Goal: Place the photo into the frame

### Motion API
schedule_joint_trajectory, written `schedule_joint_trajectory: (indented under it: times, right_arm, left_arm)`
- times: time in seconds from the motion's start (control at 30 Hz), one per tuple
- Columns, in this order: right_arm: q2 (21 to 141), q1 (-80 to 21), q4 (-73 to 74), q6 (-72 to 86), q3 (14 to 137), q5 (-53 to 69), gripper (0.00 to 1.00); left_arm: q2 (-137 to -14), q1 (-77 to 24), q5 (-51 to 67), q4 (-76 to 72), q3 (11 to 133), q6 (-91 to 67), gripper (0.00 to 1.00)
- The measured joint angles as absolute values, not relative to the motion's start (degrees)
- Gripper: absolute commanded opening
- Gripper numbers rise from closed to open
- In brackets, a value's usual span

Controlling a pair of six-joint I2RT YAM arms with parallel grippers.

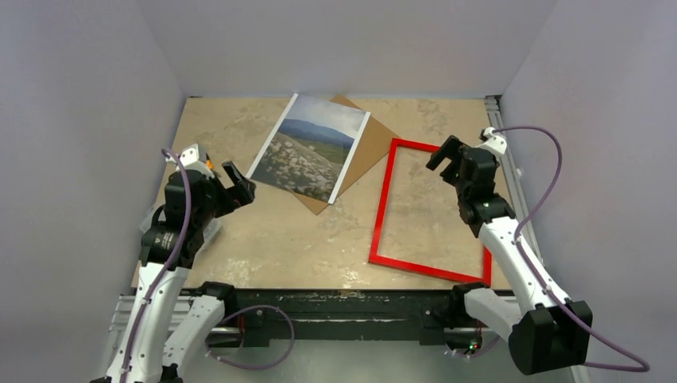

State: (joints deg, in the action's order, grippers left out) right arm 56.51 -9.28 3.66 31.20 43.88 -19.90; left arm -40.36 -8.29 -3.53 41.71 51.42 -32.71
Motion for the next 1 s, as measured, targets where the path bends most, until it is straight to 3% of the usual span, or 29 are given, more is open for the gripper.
schedule_joint_trajectory:
  times: [0.3, 0.57, 0.77, 1.0]
  right_arm:
    - [62.46, -9.41, 18.37, 32.77, 45.19, -7.27, 0.99]
    - [78.91, -17.23, 23.86, 32.34, 52.56, -3.01, 0.97]
    - [89.71, -25.69, 26.7, 32.75, 57.91, -3.51, 0.86]
    - [94.83, -30.24, 27.51, 34.94, 58.59, -4.03, 0.64]
  left_arm:
    - [-48.66, -8.32, 1.63, 44.62, 62.22, -33.1, 1.0]
    - [-48.25, -8.29, 10.09, 45.45, 56.9, -34.48, 0.99]
    - [-44.95, -8.32, 15.2, 43.62, 53.93, -36.03, 0.99]
    - [-45.67, -8.32, 19.64, 42.02, 53.93, -37.08, 0.98]
